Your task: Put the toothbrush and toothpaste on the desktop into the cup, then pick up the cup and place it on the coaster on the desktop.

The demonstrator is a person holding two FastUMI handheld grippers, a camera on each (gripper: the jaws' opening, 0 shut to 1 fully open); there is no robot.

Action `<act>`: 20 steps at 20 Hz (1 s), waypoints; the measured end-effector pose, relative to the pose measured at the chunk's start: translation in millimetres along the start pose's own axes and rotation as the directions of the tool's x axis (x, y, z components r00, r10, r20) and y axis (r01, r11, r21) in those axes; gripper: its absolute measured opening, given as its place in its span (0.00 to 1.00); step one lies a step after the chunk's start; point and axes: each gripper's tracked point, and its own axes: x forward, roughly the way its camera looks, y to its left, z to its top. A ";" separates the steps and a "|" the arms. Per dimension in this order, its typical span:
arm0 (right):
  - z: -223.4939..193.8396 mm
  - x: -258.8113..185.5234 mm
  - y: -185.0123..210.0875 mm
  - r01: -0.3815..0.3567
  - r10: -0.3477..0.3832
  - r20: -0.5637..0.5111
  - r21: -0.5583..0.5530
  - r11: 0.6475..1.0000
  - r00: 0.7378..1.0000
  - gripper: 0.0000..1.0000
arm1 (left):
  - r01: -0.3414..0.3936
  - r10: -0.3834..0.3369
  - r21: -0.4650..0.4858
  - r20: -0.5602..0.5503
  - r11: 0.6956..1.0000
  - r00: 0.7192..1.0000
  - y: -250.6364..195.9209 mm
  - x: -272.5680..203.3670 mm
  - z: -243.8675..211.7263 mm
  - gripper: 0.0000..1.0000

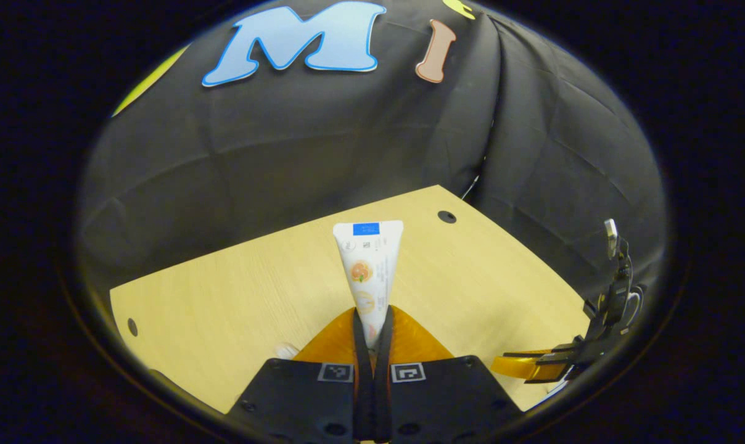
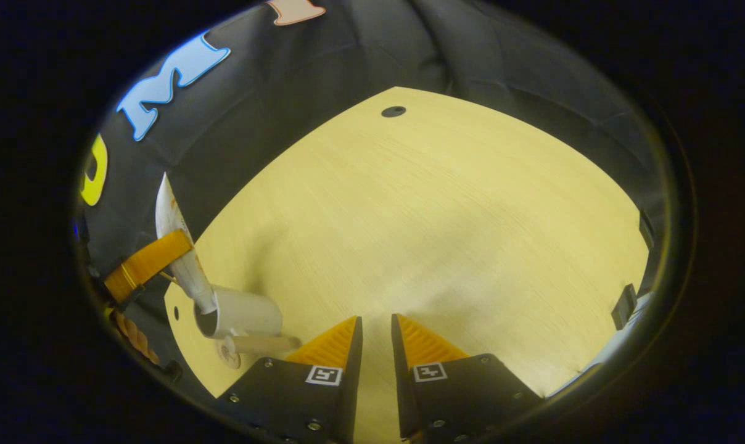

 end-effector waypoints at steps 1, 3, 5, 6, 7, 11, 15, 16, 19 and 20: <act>-1.1 -0.2 -2.1 0.003 -0.003 -0.001 0.003 1.000 1.000 0.27 | -0.003 0.003 0.009 0.016 1.000 1.000 -1.7 -3.4 -0.8 0.08; -2.7 -0.5 -4.8 0.005 -0.005 -0.008 0.013 1.000 1.000 0.27 | -0.028 0.027 0.036 0.036 0.999 0.999 -1.4 -5.4 1.0 0.10; 1.7 -1.4 -2.9 -0.003 0.003 -0.004 0.020 1.000 1.000 0.27 | -0.056 0.055 0.056 0.023 0.997 0.998 1.8 -7.8 -6.0 0.15; 3.2 -3.0 -2.0 -0.008 0.008 -0.004 0.020 1.000 1.000 0.31 | -0.049 0.048 0.055 0.014 0.997 0.999 -1.0 -9.0 -12.7 0.15; 1.1 -2.8 -1.5 -0.011 0.011 -0.006 0.016 1.000 1.000 0.27 | -0.030 0.030 0.042 0.006 0.999 1.000 -4.7 -10.2 -18.1 0.20; -1.4 -3.7 0.6 -0.026 0.026 -0.013 0.001 1.000 1.000 0.27 | -0.018 0.018 -0.019 0.005 1.000 1.000 -6.5 -20.6 -26.4 0.47; -1.4 -3.0 3.6 -0.044 0.044 -0.022 -0.021 0.999 0.999 0.27 | -0.031 0.032 -0.017 0.031 0.999 0.999 -9.3 -38.3 -18.5 0.52; -0.9 -2.6 5.3 -0.049 0.048 -0.026 -0.028 0.998 0.999 0.27 | -0.027 0.027 -0.016 0.043 1.000 0.999 -10.7 -45.2 -14.9 0.52; -0.5 -1.2 13.7 -0.070 0.069 -0.027 -0.057 0.996 0.997 0.27 | -0.027 0.027 -0.007 0.062 1.000 0.998 -18.5 -61.9 -12.5 0.56; 0.7 -2.4 17.9 -0.080 0.079 -0.025 -0.071 0.994 0.997 0.27 | -0.026 0.027 -0.006 0.070 1.000 0.997 -20.9 -67.3 -11.0 0.55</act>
